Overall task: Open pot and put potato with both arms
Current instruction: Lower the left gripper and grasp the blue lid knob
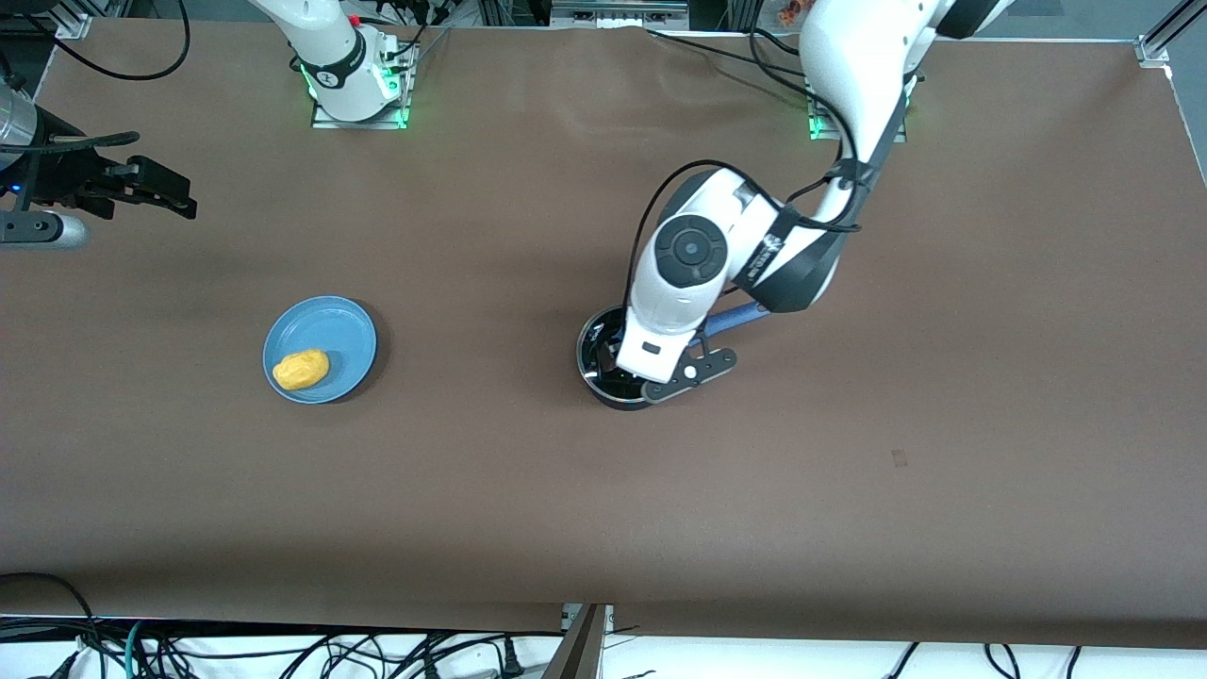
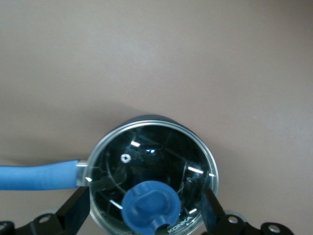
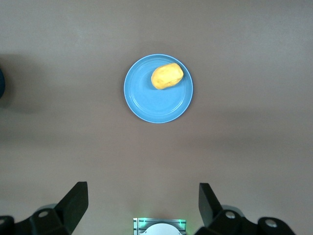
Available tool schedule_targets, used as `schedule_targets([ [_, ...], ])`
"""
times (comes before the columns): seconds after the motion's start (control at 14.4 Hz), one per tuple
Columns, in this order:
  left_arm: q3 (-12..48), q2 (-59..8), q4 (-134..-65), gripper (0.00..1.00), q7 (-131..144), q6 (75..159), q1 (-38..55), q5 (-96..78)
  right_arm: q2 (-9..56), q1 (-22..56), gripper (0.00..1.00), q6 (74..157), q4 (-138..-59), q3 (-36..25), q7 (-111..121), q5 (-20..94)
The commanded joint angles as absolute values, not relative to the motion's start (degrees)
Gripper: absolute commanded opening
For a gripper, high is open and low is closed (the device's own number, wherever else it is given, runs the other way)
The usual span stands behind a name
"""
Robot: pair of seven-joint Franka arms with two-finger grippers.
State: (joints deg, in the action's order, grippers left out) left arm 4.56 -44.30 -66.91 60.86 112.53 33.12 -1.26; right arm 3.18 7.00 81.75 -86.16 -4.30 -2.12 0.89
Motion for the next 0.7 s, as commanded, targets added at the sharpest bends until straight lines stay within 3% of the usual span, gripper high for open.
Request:
schedule_targets([
  [0.0,3.86,-46.58,-63.37,1.00,61.53,111.97,34.89,1.05,3.16,6.68,1.00,80.77,-85.43,-4.39,-1.49,1.76],
  [0.63,6.33,-46.41,-70.84,0.98,61.43,113.99,36.39,3.25,3.25,6.68,1.00,80.86,-85.34,-4.39,-1.49,1.76],
])
